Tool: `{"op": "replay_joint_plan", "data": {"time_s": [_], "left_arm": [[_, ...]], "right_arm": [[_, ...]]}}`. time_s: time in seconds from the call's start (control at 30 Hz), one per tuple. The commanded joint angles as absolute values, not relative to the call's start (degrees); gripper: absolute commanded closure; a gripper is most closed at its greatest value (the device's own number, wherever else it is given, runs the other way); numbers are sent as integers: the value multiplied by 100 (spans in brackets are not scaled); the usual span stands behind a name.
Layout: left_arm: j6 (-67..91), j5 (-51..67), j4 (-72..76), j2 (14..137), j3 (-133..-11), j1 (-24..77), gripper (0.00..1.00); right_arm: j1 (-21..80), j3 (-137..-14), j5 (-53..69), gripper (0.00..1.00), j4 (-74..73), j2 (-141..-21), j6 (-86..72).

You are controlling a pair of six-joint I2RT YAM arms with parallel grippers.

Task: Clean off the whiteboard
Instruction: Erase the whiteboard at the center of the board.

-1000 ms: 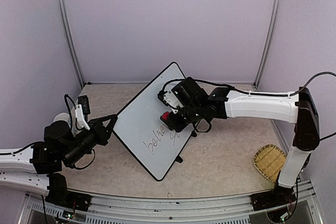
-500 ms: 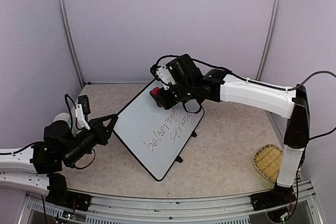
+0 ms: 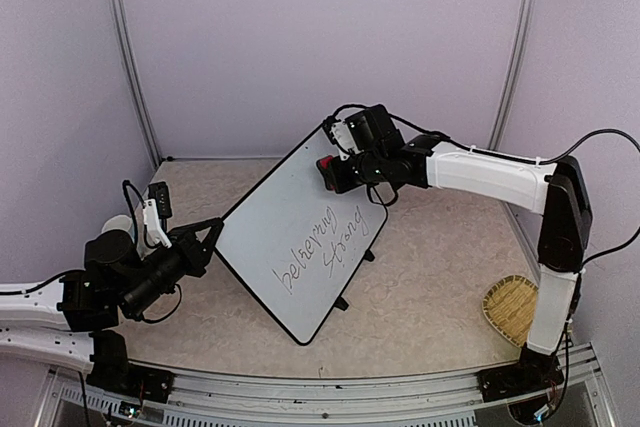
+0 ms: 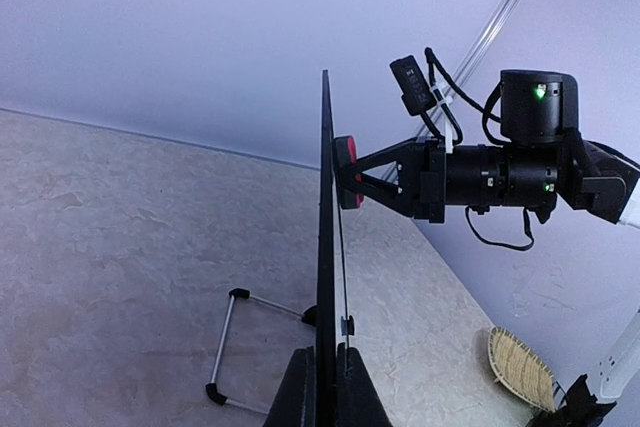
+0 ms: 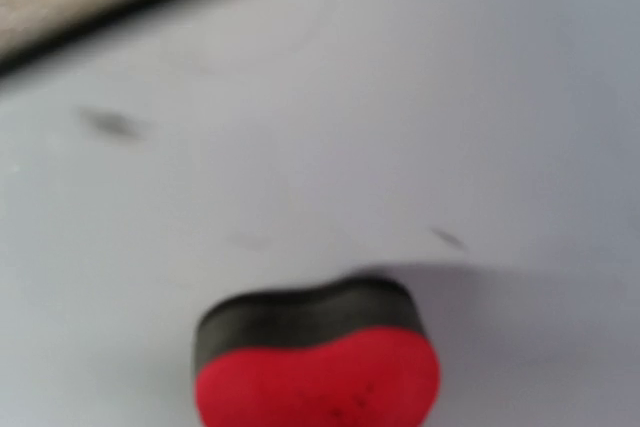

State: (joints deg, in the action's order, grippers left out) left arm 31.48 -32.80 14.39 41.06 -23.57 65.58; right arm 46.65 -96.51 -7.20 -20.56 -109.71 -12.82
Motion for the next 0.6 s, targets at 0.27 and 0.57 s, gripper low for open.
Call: {"op": "replay_joint_plan", "data": {"time_s": [0.27, 0.57], "left_arm": [[2893, -2395, 792, 4158, -2241, 6747, 100], [2892, -2393, 805, 4133, -2203, 6749, 100]], "right_arm": [[3914, -8449, -122, 85, -909, -10949, -1935], [3718, -8166, -29, 85, -741, -11034, -2092]]}}
